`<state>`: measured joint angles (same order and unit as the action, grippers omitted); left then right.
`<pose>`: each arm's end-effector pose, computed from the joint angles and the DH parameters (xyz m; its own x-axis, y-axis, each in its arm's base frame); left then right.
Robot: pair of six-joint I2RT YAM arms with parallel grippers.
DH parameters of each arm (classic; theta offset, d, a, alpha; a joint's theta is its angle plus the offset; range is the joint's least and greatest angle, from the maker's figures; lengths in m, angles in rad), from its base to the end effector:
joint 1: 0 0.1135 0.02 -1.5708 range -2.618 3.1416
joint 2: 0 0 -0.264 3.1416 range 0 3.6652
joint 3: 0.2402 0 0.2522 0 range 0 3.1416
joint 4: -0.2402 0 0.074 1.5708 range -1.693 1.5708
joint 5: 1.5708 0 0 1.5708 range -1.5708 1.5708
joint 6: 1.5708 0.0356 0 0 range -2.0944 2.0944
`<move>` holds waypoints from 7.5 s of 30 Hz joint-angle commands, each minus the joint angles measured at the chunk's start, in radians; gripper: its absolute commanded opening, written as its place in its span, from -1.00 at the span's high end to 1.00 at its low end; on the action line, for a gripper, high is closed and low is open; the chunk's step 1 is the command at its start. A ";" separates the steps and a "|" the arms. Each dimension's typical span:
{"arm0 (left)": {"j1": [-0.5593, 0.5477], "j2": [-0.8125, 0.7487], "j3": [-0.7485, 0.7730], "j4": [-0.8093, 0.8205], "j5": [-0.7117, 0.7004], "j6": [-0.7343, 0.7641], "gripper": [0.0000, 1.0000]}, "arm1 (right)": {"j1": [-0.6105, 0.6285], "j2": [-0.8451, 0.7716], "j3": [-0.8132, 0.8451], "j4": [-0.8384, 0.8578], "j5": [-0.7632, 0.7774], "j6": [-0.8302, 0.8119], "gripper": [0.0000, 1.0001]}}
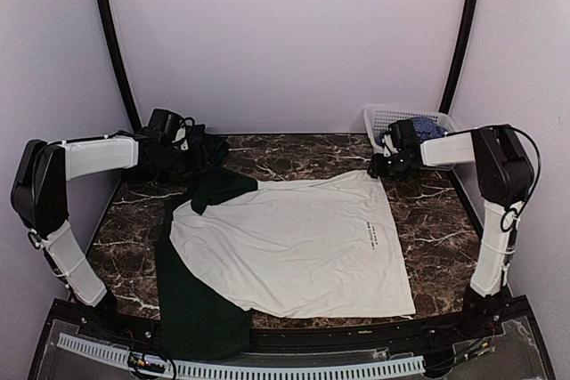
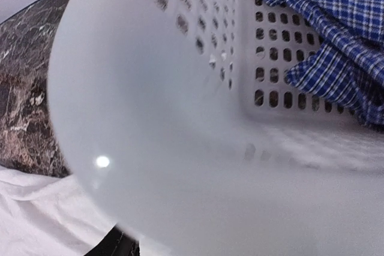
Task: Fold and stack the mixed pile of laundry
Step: Pick up the flattened T-shirt from the center of the board, then fold the flattened T-shirt at the center of the board, then adjust the 1/3-folded T-shirt at the center of the board.
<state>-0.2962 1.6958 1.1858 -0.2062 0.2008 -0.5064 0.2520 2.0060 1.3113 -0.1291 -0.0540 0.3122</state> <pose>0.3596 -0.1172 0.2367 -0.7577 -0.2657 -0.5961 0.0714 0.8742 -0.4804 0.4182 0.1097 0.1618 -0.7636 0.1201 -0.6344 -0.0525 0.9678 0.2464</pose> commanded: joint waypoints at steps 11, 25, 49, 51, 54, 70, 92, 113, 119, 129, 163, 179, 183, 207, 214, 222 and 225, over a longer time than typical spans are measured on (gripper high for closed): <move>0.002 -0.062 -0.027 0.006 0.006 0.039 -0.24 | 0.144 -0.025 0.134 -0.126 0.169 -0.504 0.11; 0.002 -0.050 -0.025 0.010 0.014 0.047 -0.24 | 0.142 0.154 0.333 -0.276 0.095 -0.783 0.02; 0.003 -0.108 -0.085 -0.019 -0.097 -0.037 -0.23 | 0.144 0.185 0.356 -0.305 0.104 -0.840 1.00; 0.003 -0.118 -0.120 -0.003 -0.099 -0.055 -0.22 | 0.145 0.162 0.341 -0.301 0.106 -0.833 1.00; 0.003 -0.109 -0.162 0.015 -0.096 -0.069 -0.21 | 0.145 0.143 0.321 -0.290 0.116 -0.834 1.00; -0.023 0.077 -0.097 -0.003 -0.103 -0.032 -0.24 | 0.144 0.137 0.319 -0.287 0.115 -0.830 1.00; -0.026 -0.161 -0.012 -0.065 0.064 -0.137 1.00 | 0.156 0.057 0.261 -0.291 0.181 -0.784 1.00; -0.029 -0.633 -0.278 -0.181 0.239 -0.410 1.00 | 0.265 -0.213 -0.028 -0.377 0.281 -0.626 1.00; -0.029 -0.708 -0.415 -0.217 0.252 -0.432 1.00 | 0.292 -0.208 -0.093 -0.401 0.302 -0.574 1.00; -0.029 -0.683 -0.595 -0.132 0.231 -0.451 1.00 | 0.339 -0.141 -0.147 -0.413 0.319 -0.516 1.00; -0.246 -0.591 -0.319 -0.474 -0.034 -0.064 -0.04 | 0.467 -0.323 0.041 -0.359 -0.188 -0.260 -0.18; -0.439 -0.295 -0.197 -0.612 -0.263 0.027 0.10 | 0.469 -0.212 0.020 -0.289 -0.271 -0.235 -0.03; -0.454 -0.318 -0.160 -0.697 -0.297 -0.008 0.06 | 0.469 -0.218 0.010 -0.285 -0.270 -0.236 -0.02; -0.624 -0.059 -0.119 -0.737 -0.471 -0.108 0.19 | 0.449 -0.264 -0.035 -0.271 -0.232 -0.255 -0.03; -0.502 -0.179 -0.195 -0.581 -0.334 -0.078 1.00 | 0.437 -0.287 -0.058 -0.272 -0.226 -0.259 -0.02; -0.212 -0.381 -0.261 -0.333 0.027 -0.094 1.00 | 0.435 -0.271 -0.043 -0.252 -0.266 -0.249 0.00; -0.140 -0.348 -0.247 -0.268 0.150 -0.108 1.00 | 0.436 -0.257 -0.031 -0.251 -0.278 -0.248 0.00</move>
<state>-0.5289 1.3247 0.9512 -0.6128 0.1257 -0.5930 0.6918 1.7542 1.2602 -0.4129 -0.3016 0.0616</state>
